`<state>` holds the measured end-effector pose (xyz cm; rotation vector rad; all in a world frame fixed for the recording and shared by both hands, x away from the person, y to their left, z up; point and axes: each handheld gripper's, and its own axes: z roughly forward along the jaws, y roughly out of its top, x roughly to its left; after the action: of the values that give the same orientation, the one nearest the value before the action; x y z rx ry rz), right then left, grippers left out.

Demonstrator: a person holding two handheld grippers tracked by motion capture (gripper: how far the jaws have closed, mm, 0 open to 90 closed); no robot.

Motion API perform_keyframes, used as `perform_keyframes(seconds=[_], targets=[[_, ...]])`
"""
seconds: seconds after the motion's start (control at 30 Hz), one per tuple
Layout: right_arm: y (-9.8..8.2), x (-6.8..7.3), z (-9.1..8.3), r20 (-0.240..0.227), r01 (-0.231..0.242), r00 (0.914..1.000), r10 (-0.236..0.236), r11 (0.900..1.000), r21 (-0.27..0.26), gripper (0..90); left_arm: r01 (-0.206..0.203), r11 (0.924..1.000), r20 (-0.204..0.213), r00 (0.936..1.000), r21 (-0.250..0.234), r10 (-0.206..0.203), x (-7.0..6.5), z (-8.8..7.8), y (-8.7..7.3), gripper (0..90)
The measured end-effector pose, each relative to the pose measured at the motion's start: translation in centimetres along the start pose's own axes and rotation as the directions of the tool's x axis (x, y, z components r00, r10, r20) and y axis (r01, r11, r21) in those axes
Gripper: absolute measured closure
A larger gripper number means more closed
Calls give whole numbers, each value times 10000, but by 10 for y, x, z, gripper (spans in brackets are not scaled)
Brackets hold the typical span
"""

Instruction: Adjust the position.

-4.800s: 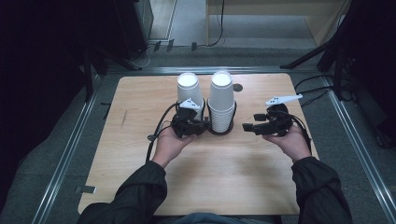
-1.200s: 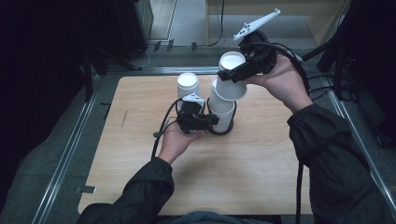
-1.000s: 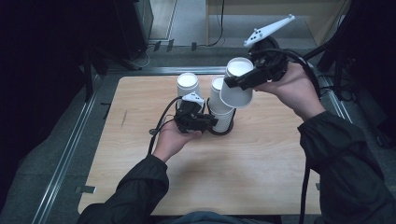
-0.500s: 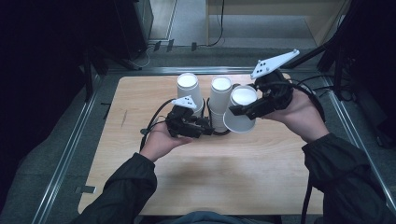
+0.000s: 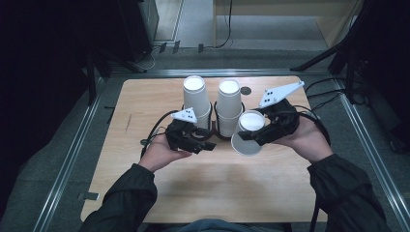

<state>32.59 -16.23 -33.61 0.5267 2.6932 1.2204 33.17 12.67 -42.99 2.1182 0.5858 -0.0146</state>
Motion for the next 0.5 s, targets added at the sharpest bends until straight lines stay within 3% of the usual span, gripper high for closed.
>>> perform_keyframes(seconds=[0.3, 0.43, 0.5], targets=[[-33, 0, 26, -521, -21, 9986, 20, 10000, -10, 242, 316, 9992, -82, 9995, 235, -314, 4, -2, -15, 308], [-52, -1, 41, -839, -352, 9959, 349, 9994, -16, 243, 483, 9988, 582, 9972, -67, -478, 8, -4, -22, 250], [-58, 0, 48, -877, -353, 9955, 353, 9994, 14, 243, 497, 9987, 639, 9968, -119, -488, 8, -4, -23, 226]])
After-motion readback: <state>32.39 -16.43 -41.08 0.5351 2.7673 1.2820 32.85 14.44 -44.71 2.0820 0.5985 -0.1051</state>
